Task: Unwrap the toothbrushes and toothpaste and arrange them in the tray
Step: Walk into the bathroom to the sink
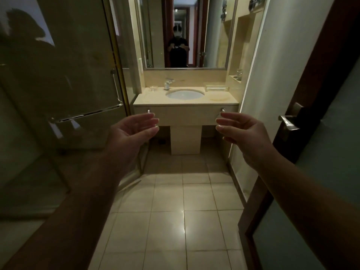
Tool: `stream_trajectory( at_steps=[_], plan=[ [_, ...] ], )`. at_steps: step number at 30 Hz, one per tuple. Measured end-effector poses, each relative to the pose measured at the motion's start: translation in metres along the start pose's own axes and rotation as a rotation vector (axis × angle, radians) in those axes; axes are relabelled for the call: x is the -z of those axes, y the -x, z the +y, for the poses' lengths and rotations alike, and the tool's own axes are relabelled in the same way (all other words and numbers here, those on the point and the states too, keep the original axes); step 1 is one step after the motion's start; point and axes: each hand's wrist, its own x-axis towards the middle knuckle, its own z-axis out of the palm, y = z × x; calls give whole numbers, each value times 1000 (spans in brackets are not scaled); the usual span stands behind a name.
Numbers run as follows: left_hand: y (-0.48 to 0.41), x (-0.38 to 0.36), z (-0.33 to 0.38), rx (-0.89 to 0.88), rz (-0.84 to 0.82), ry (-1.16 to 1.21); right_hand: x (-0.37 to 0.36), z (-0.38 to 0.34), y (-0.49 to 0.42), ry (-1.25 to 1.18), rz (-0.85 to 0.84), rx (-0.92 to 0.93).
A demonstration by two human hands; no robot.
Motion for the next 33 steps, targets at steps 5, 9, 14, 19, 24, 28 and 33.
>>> stream_trajectory(
  at_steps=[5, 9, 14, 19, 24, 28, 33],
  plan=[
    [-73, -18, -41, -30, 4, -9, 6, 42, -86, -37, -38, 23],
    [-141, -40, -72, -52, -21, -22, 15, 68, -155, -50, -78, 46],
    [-246, -68, -122, -28, -3, -26, 54, 98, -265, -34, -45, 16],
    [-321, -84, -166, -28, 49, 6, 73, 131, -343, -48, -50, -18],
    [-389, -87, -196, -28, 7, 1, 80, 162, -407, -40, -20, -56],
    [-443, -85, -231, -20, -15, 10, 82, 191, -458, -20, -5, -62],
    [-530, -76, -281, 11, -2, 41, 74, 235, -536, 3, 45, -75]
  ],
)
